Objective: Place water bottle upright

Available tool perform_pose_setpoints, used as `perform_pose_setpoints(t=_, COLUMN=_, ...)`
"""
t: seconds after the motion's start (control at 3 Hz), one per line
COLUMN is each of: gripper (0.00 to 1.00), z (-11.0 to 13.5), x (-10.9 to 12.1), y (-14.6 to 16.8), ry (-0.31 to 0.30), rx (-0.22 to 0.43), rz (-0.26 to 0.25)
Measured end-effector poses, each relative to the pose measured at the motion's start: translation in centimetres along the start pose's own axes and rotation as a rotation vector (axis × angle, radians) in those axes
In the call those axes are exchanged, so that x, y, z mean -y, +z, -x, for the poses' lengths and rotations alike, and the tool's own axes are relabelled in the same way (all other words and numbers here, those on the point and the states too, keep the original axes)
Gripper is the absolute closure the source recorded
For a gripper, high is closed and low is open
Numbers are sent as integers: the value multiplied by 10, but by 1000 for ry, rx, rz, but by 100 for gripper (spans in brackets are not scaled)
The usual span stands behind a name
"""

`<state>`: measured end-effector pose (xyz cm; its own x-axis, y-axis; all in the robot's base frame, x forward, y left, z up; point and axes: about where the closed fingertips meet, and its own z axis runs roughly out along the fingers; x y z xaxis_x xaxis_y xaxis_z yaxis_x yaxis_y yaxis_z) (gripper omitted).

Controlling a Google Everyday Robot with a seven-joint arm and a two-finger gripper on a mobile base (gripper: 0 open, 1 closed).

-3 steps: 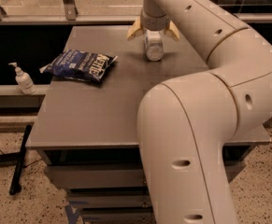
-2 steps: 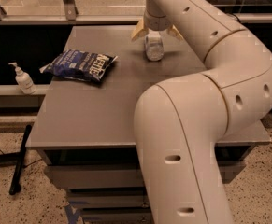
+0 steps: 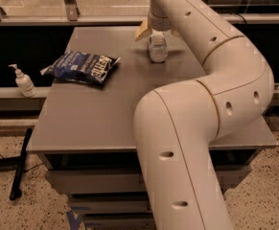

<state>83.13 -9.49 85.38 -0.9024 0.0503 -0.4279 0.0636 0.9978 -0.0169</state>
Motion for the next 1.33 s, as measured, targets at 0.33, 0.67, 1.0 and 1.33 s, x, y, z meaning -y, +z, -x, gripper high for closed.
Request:
perform_pose_setpoints(t=0.33, gripper=0, z=7, x=-3, y=4, ry=-2, rx=10, rz=11)
perform_pose_setpoints(t=0.67, gripper=0, z=13, x=-12, y=11, ry=-15, rx=22, rz=24)
perform_pose_setpoints(t=1.0, gripper=0, z=20, x=-14, y=20, ry=-35, rx=40, rz=30)
perform_pose_setpoints(t=1.33, gripper=18, z=24, x=-14, y=26, ry=-59, rx=49, rz=23)
